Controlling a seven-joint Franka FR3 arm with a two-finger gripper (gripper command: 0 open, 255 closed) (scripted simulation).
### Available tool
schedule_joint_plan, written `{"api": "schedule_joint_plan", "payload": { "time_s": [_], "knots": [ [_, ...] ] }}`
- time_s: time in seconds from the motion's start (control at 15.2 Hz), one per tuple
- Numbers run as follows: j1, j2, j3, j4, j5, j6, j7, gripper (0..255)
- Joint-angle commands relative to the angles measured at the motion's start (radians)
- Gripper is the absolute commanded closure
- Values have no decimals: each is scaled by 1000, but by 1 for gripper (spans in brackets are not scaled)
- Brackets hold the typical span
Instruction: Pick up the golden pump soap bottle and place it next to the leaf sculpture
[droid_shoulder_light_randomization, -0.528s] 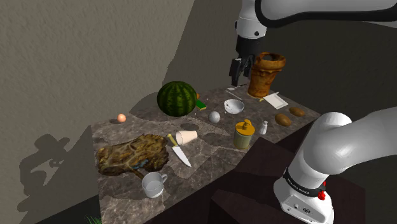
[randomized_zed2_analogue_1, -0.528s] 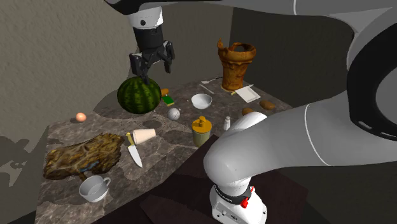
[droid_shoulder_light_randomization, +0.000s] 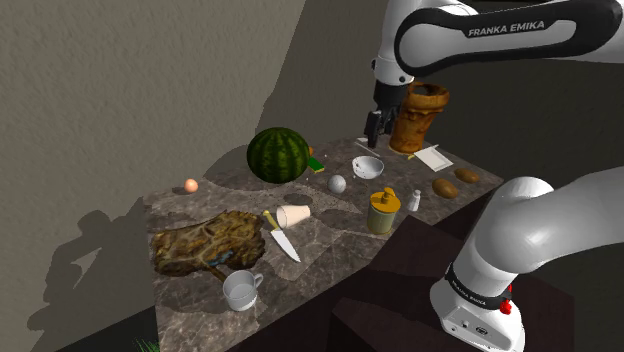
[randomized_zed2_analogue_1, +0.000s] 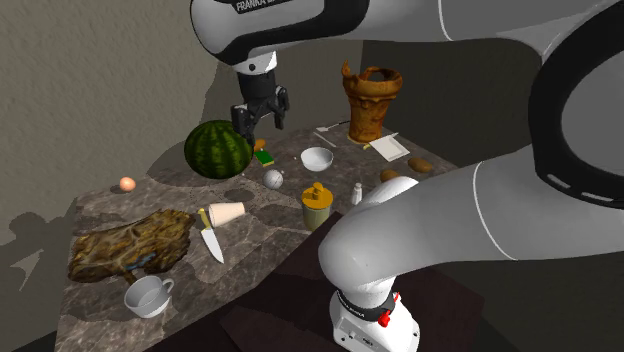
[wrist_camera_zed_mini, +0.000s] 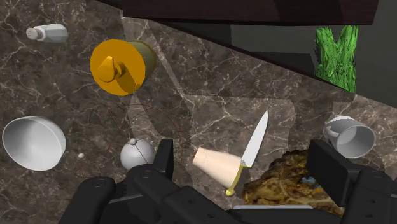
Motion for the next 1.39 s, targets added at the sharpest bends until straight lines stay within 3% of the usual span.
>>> {"api": "schedule_joint_plan", "payload": {
  "time_s": [0.0, 0.4, 0.86, 1.32],
  "knots": [
    [-14, 11, -30, -50, -17, 61, -28, 0],
    [-58, 107, -126, -140, -68, 243, -112, 0],
    [-101, 299, -244, -182, -106, 473, -219, 0],
    [-109, 565, -363, -153, -61, 700, -367, 0]
  ]
}}
